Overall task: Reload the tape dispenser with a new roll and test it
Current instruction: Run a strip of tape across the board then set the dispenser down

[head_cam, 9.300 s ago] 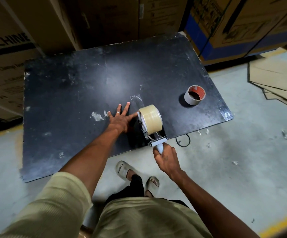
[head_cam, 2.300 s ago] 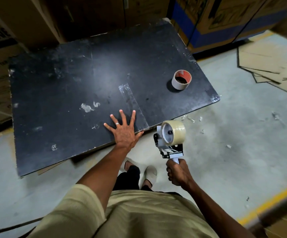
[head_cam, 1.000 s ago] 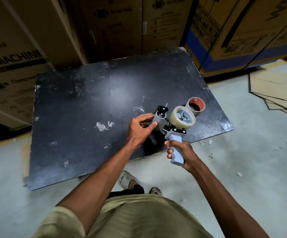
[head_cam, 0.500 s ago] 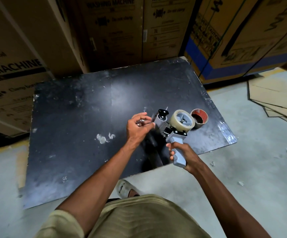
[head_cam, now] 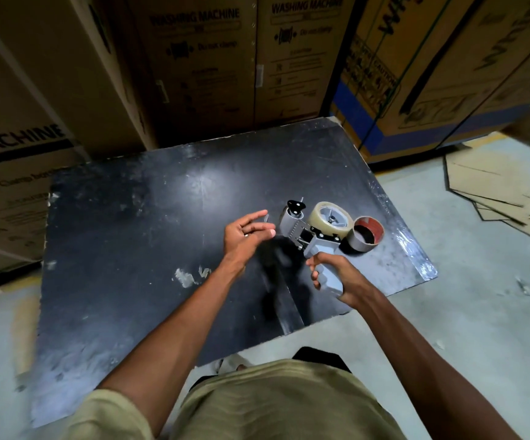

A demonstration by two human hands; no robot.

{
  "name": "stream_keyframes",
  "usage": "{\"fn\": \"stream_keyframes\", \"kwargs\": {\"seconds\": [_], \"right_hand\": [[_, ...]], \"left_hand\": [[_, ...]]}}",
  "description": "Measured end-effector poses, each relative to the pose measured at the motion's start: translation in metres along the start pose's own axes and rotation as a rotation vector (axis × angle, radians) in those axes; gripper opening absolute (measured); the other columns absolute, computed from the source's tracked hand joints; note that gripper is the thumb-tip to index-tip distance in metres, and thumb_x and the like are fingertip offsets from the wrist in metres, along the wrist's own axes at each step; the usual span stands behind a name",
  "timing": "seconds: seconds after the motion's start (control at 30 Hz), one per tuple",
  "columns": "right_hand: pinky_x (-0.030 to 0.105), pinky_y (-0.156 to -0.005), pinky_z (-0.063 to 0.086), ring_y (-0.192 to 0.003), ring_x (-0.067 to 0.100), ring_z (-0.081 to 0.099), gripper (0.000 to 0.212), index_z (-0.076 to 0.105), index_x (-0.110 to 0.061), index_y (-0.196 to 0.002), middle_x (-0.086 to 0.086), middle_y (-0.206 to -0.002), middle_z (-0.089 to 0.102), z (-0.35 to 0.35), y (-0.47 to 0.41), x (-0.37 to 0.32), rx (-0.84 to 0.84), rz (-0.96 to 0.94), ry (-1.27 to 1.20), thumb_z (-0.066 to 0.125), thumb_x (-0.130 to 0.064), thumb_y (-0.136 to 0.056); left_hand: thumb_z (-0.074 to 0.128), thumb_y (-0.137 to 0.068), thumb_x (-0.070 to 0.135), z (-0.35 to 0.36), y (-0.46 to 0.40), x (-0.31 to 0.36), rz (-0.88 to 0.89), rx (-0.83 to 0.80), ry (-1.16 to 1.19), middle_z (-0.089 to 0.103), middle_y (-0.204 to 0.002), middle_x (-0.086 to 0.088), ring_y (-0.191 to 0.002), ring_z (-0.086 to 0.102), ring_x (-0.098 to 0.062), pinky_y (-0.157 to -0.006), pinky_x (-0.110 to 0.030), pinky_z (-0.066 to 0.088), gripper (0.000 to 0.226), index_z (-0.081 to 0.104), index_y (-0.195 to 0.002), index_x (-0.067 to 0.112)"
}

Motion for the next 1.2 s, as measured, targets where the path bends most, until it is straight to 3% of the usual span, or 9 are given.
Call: {"fn": "stream_keyframes", "kwargs": {"seconds": [0.1,0.27,0.4,0.53,0.73,0.87,1.03,1.13,1.2], "right_hand": [[0.019,-0.042,0.047,-0.047,0.009,0.058,0.005,0.058,-0.002,-0.094,0.004,-0.062,0.062,0.002,-0.009,-0.011,-0.021,-0.012,0.038,0.058,0.0,-0.089],[0.019,-0.046,0.048,-0.05,0.012,0.058,0.002,0.066,-0.001,-0.089,0.006,-0.067,0.064,-0.001,-0.033,-0.044,-0.017,-0.053,0.175,0.068,-0.001,-0.089],[0.022,-0.05,0.052,-0.055,0.016,0.062,0.007,0.07,0.0,-0.089,0.009,-0.07,0.068,-0.009,-0.056,-0.061,0.002,-0.04,0.262,0.073,-0.004,-0.085],[0.026,-0.051,0.053,-0.058,0.019,0.061,0.012,0.067,0.001,-0.094,0.015,-0.078,0.064,-0.012,-0.076,-0.072,0.006,-0.027,0.297,0.071,-0.005,-0.084],[0.025,-0.05,0.051,-0.056,0.019,0.059,0.009,0.066,0.001,-0.094,0.014,-0.075,0.061,-0.017,-0.097,-0.077,0.006,-0.026,0.32,0.069,-0.001,-0.086],[0.026,-0.047,0.05,-0.053,0.019,0.057,0.008,0.064,-0.002,-0.091,0.013,-0.071,0.058,-0.018,-0.106,-0.075,-0.006,-0.016,0.338,0.069,0.0,-0.085],[0.03,-0.047,0.053,-0.054,0.022,0.057,0.013,0.064,-0.002,-0.095,0.017,-0.074,0.058,-0.022,-0.107,-0.07,0.036,-0.023,0.432,0.07,0.002,-0.084],[0.031,-0.043,0.052,-0.047,0.022,0.055,0.012,0.066,-0.003,-0.085,0.017,-0.068,0.059,-0.026,-0.104,-0.068,0.106,-0.02,0.541,0.076,0.003,-0.08],[0.038,-0.046,0.056,-0.049,0.026,0.059,0.016,0.067,-0.004,-0.078,0.017,-0.065,0.064,-0.03,-0.106,-0.064,0.166,-0.027,0.588,0.083,-0.002,-0.074]], "left_hand": [[0.078,-0.075,-0.011,-0.004,-0.005,0.0,-0.019,-0.003,-0.033,0.079,-0.08,0.0,-0.076,0.073,-0.01,-0.086,-0.028,0.06,0.042,0.072,-0.11,0.011],[0.077,-0.077,-0.011,-0.01,-0.03,0.008,-0.057,0.002,-0.143,0.078,-0.075,0.008,-0.069,0.072,0.0,-0.071,-0.014,0.056,0.037,0.071,-0.113,-0.002],[0.077,-0.077,-0.012,-0.007,-0.049,0.014,-0.07,0.061,-0.225,0.075,-0.083,-0.007,-0.059,0.068,0.006,-0.057,-0.007,0.049,0.036,0.071,-0.112,-0.004],[0.072,-0.078,-0.015,-0.005,-0.07,0.007,-0.094,0.164,-0.3,0.075,-0.084,-0.013,-0.056,0.065,0.009,-0.055,-0.005,0.047,0.033,0.073,-0.108,-0.001],[0.054,-0.083,-0.021,-0.006,-0.079,-0.001,-0.139,0.297,-0.328,0.067,-0.08,-0.016,-0.047,0.062,0.002,-0.047,-0.006,0.044,0.03,0.071,-0.105,-0.008],[0.067,-0.081,-0.009,-0.014,-0.074,-0.011,-0.148,0.367,-0.364,0.07,-0.074,-0.013,-0.054,0.062,-0.005,-0.052,-0.016,0.049,0.023,0.075,-0.095,0.008],[0.068,-0.085,-0.008,-0.023,-0.064,-0.018,-0.143,0.384,-0.365,0.066,-0.068,-0.001,-0.046,0.06,0.004,-0.047,-0.009,0.044,0.02,0.073,-0.098,0.006],[0.072,-0.08,-0.002,-0.03,-0.059,-0.028,-0.145,0.425,-0.42,0.073,-0.072,-0.007,-0.063,0.064,-0.013,-0.064,-0.023,0.05,0.026,0.074,-0.081,0.024],[0.072,-0.079,0.0,-0.034,-0.059,-0.037,-0.136,0.447,-0.46,0.076,-0.08,-0.009,-0.066,0.064,-0.016,-0.072,-0.029,0.052,0.031,0.073,-0.073,0.03]]}}
Point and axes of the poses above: each hand's wrist, its own y-axis away from the middle knuckle, its own z-axis out of the palm, x = y × z, the point moved 2 cm from there along -y, towards the middle knuckle
